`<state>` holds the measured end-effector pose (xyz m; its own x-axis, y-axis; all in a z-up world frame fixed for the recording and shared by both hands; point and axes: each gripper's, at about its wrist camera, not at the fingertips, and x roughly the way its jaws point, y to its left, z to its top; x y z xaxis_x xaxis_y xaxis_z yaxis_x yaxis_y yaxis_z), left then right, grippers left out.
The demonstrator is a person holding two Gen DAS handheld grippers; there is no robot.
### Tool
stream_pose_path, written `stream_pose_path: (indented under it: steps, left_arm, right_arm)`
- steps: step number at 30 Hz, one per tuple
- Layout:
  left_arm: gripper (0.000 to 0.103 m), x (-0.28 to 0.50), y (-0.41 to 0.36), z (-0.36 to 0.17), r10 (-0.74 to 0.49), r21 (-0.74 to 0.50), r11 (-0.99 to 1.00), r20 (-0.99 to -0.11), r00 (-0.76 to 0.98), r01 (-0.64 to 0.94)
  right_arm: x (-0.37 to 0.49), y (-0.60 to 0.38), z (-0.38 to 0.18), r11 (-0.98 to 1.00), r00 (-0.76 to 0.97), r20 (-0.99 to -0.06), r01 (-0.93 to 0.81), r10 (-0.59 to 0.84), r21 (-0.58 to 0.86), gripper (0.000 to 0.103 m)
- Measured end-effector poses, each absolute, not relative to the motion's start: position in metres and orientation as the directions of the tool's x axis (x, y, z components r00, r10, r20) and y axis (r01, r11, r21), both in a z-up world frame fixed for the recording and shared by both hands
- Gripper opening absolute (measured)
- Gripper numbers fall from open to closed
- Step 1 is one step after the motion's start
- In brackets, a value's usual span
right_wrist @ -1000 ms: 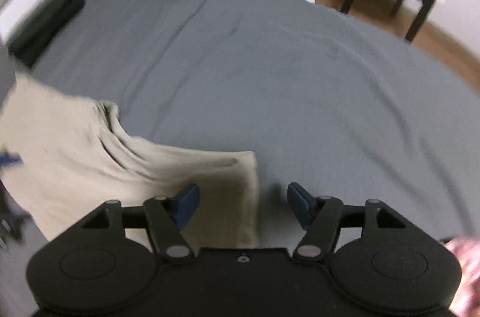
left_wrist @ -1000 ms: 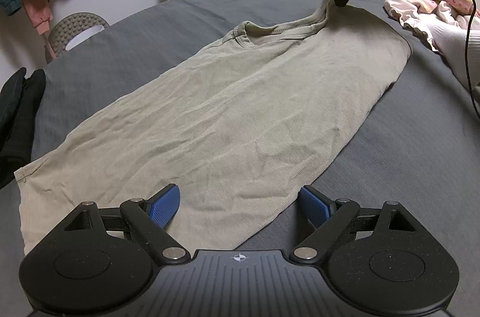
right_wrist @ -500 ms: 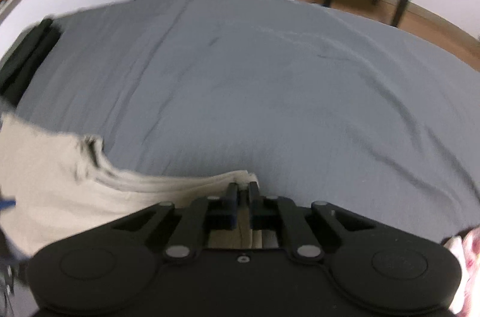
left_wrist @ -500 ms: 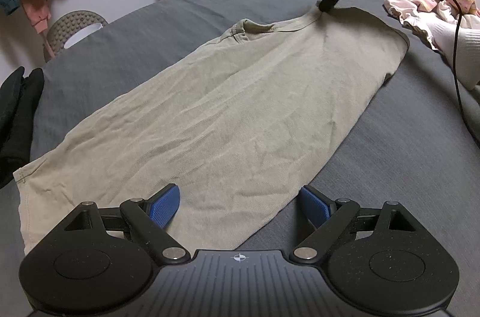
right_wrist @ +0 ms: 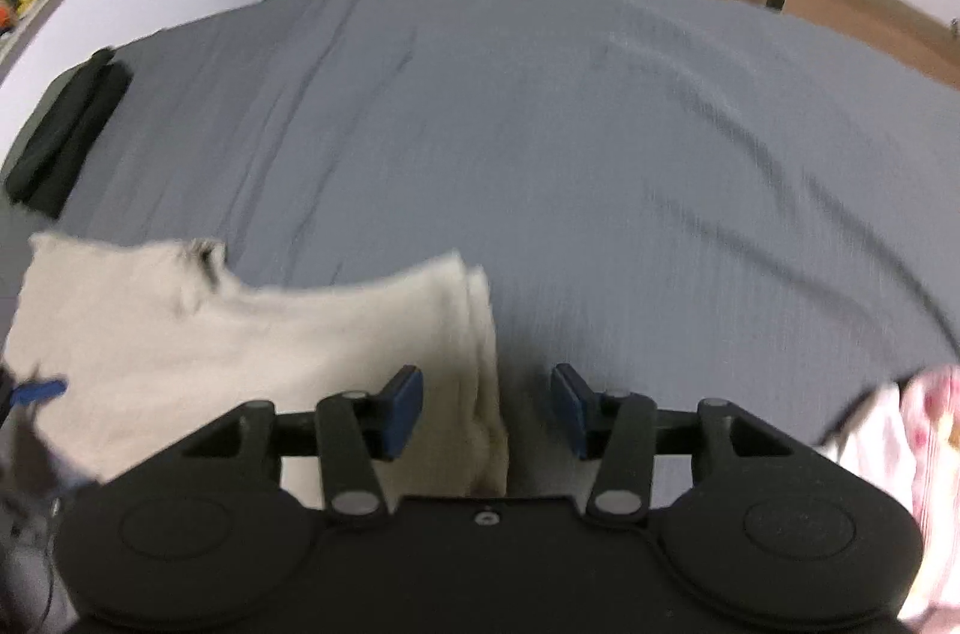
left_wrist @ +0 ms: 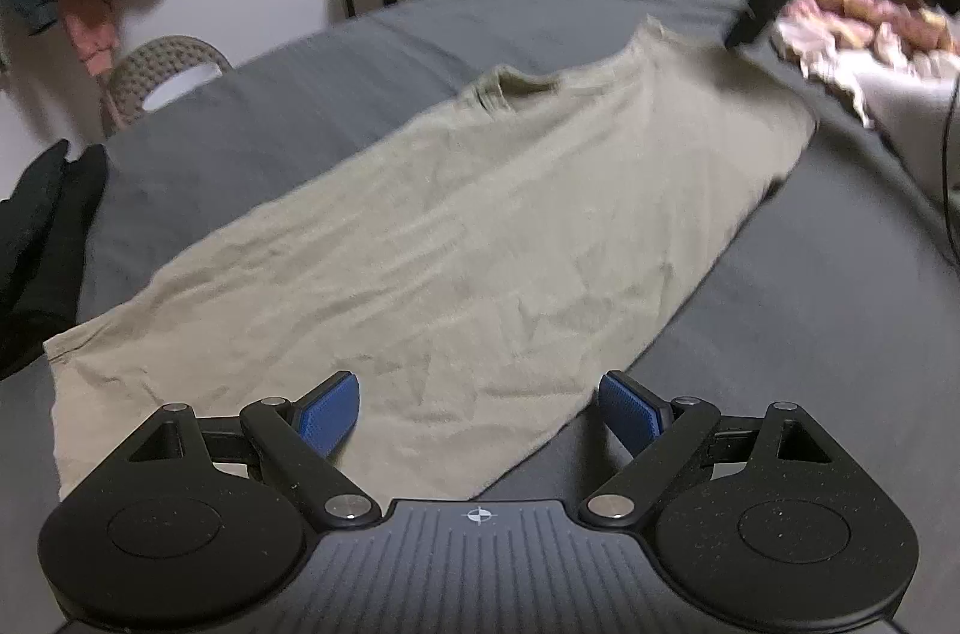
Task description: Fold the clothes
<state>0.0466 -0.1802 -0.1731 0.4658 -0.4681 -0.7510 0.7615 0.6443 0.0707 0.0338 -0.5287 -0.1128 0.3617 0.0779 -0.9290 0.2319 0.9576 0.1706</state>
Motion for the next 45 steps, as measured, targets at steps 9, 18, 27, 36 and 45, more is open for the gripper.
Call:
stream_pose_path:
  steps: [9,18,27,36,45]
  left_arm:
    - [0.088,0.053,-0.183,-0.177,-0.444,0.057,0.683,-0.759,0.476,0.728]
    - [0.088,0.052,-0.186,-0.187,-0.422,0.068,0.679,-0.778,0.465,0.731]
    - [0.088,0.048,-0.184,-0.185,-0.448,0.062,0.677,-0.756,0.477,0.734]
    - [0.091,0.047,-0.19,-0.19,-0.428,0.078,0.678,-0.767,0.479,0.731]
    - [0.091,0.048,-0.188,-0.19,-0.438,0.068,0.667,-0.769,0.465,0.742]
  right_arm:
    - [0.003,-0.535,-0.14,0.882,0.349,-0.916,0.344,0.2,0.324,0.045]
    - [-0.001,-0.526,-0.155,0.872,0.346,-0.921,0.379,0.178,0.311,0.008]
    - [0.011,-0.512,-0.118,0.949,0.373,-0.927,0.28,0.034,0.147,0.058]
    - [0.089,-0.415,-0.094,0.973,0.43,-0.873,-0.118,0.229,0.197,0.031]
    - [0.14,-0.392,-0.138,0.957,0.412,-0.874,0.017,0.256,0.289,0.027]
